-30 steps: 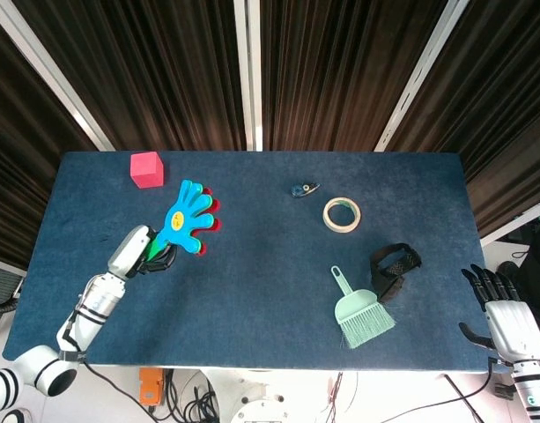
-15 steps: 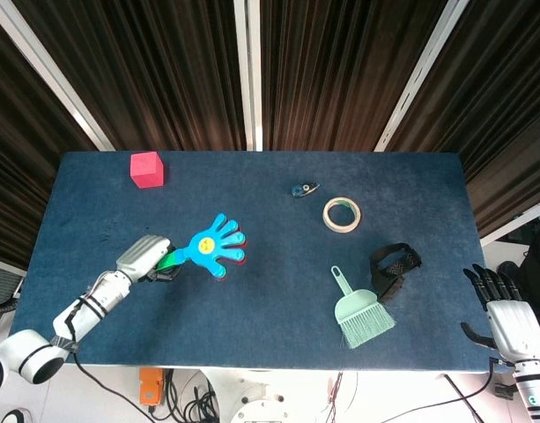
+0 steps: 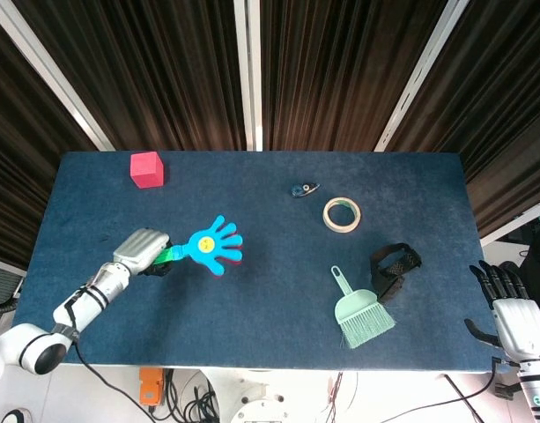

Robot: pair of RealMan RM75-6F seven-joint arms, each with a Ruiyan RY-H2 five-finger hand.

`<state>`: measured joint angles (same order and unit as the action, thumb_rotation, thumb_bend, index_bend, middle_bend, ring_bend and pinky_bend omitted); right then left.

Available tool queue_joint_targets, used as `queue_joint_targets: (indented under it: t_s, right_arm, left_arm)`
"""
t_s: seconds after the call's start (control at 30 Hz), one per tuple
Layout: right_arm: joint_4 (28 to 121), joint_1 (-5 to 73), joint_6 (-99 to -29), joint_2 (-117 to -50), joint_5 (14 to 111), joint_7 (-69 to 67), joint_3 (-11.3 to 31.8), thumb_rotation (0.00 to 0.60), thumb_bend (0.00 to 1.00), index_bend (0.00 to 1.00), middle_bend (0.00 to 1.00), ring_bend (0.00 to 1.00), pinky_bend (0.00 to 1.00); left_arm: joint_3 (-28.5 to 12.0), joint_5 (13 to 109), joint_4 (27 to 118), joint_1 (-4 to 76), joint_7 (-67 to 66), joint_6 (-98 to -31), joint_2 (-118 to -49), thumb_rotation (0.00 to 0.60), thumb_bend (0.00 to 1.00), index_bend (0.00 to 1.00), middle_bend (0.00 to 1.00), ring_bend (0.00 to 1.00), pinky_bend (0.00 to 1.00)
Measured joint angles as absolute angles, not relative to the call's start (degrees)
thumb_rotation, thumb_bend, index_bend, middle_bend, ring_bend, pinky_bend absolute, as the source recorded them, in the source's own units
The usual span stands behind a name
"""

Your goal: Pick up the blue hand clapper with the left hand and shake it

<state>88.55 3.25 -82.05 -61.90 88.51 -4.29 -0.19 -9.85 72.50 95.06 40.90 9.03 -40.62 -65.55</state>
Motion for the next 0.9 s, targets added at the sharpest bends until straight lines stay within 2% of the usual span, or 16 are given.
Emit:
queue_joint_targets:
  t_s: [0.13,0.27,0.37,0.5,0.7,0.83,0.9]
  right_arm:
    - [88.33,2.69,-83.89,-61.88,88.10,-5.39,0.66,0.600,0.17,0.00,0.00,0.00,0.00]
    - [87.77,2.31,-84.15,-61.83,87.31,-6.66,1.05,0.600,0.17,0.00,0.00,0.00,0.00]
    - [87.60,2.24,-84.02,-61.86,87.22,-6.82,1.02,0.600,0.18,0.00,0.00,0.00,0.00]
    - [87.53,2.34,-83.79,-61.98,87.25,-6.26,1.00,0.600,0.17,0.00,0.00,0.00,0.00]
    - [87.09,2.49,-83.14,-62.42,86.18,-0.27,1.15,0.600,0.18,0.00,0.00,0.00,0.00]
    - [86.80,2.57,-82.29,-63.39,84.87,5.94,1.15,0.600,0.18,0.00,0.00,0.00,0.00]
    - [86.77,2.66,-81.35,-63.90,83.93,7.51,1.10,0.600,0.18,0.00,0.00,0.00,0.00]
  left_arm:
    - [-13.93,72.45,95.46,38.52,27.48,-46.67,-65.96,0.600,0.68,1.00,1.00,1.00,1.00]
    - [-17.96,72.75,95.46,35.83,52.13,-51.99,-66.72,0.600,0.69,1.00,1.00,1.00,1.00]
    - [-19.62,74.19,94.41,34.26,68.59,-54.42,-67.28,0.600,0.69,1.00,1.00,1.00,1.00]
    - [-19.48,77.65,92.47,33.69,82.93,-55.33,-67.49,0.600,0.71,1.00,1.00,1.00,1.00]
    - [-16.91,82.45,90.43,34.91,84.44,-52.29,-66.83,0.600,0.71,1.00,1.00,1.00,1.00]
    - [-15.07,83.49,90.11,36.06,73.55,-48.49,-66.41,0.600,0.71,1.00,1.00,1.00,1.00]
    - [-14.02,83.35,90.00,36.76,63.72,-46.11,-66.26,0.600,0.71,1.00,1.00,1.00,1.00]
